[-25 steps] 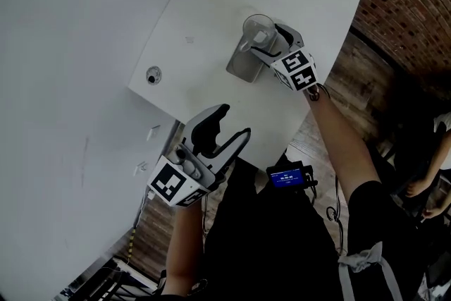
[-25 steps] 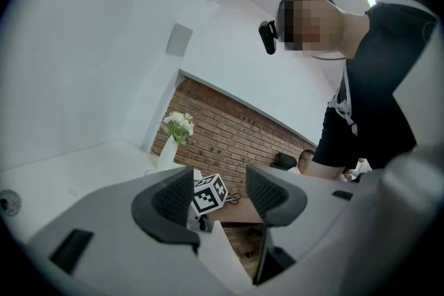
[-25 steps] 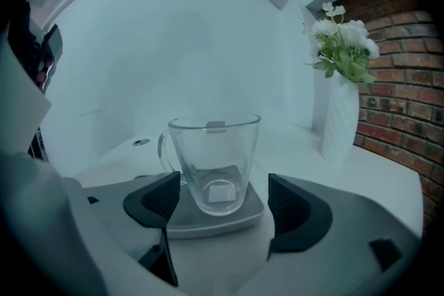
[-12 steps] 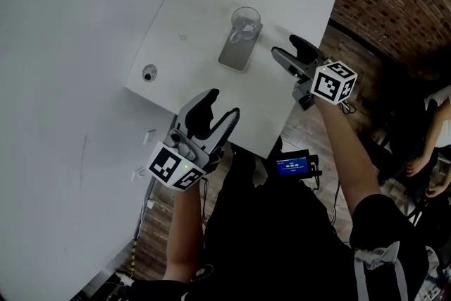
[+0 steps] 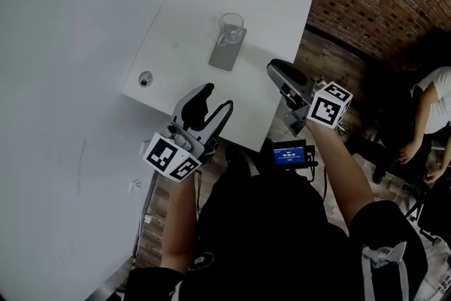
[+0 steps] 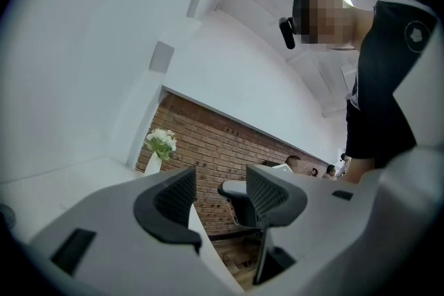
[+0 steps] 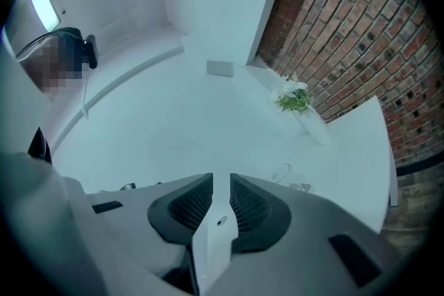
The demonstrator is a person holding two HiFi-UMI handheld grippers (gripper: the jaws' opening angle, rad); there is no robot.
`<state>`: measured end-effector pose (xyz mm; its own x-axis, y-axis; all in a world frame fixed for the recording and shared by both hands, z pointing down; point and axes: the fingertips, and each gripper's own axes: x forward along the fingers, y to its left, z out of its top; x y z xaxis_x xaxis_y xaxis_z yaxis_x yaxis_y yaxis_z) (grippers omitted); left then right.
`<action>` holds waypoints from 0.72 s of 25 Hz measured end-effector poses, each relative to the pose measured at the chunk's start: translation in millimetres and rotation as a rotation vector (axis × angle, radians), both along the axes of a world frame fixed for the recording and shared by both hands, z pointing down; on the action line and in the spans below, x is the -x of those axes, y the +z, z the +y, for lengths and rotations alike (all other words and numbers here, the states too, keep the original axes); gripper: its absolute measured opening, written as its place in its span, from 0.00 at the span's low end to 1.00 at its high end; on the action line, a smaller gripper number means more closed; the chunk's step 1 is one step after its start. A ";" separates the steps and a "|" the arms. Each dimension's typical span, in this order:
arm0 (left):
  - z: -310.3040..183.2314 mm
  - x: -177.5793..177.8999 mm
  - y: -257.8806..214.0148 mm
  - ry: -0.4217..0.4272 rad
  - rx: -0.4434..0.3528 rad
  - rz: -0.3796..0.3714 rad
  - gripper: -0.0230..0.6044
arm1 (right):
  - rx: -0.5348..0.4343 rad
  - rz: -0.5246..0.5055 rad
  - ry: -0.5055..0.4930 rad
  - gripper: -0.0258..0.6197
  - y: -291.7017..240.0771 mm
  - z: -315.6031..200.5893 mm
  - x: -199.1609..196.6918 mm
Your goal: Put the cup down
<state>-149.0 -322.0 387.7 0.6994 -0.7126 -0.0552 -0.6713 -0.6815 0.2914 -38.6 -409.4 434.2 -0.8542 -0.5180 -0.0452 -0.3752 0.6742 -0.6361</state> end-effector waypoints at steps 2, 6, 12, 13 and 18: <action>3.6 -0.3 0.4 0.010 -0.003 -0.011 0.40 | -0.016 0.016 -0.028 0.13 -9.0 15.1 1.9; 10.4 0.5 3.3 0.020 -0.005 -0.047 0.40 | -0.104 0.130 -0.079 0.08 -21.8 42.4 6.0; 22.1 0.8 6.4 0.028 -0.013 -0.056 0.29 | -0.249 0.304 -0.130 0.06 -36.7 79.3 10.2; 24.5 0.7 6.9 0.032 -0.014 -0.050 0.26 | -0.258 0.311 -0.132 0.06 -38.2 83.8 10.5; 33.7 -4.4 9.1 0.064 -0.011 -0.021 0.05 | -0.262 0.316 -0.110 0.06 -38.6 90.6 2.5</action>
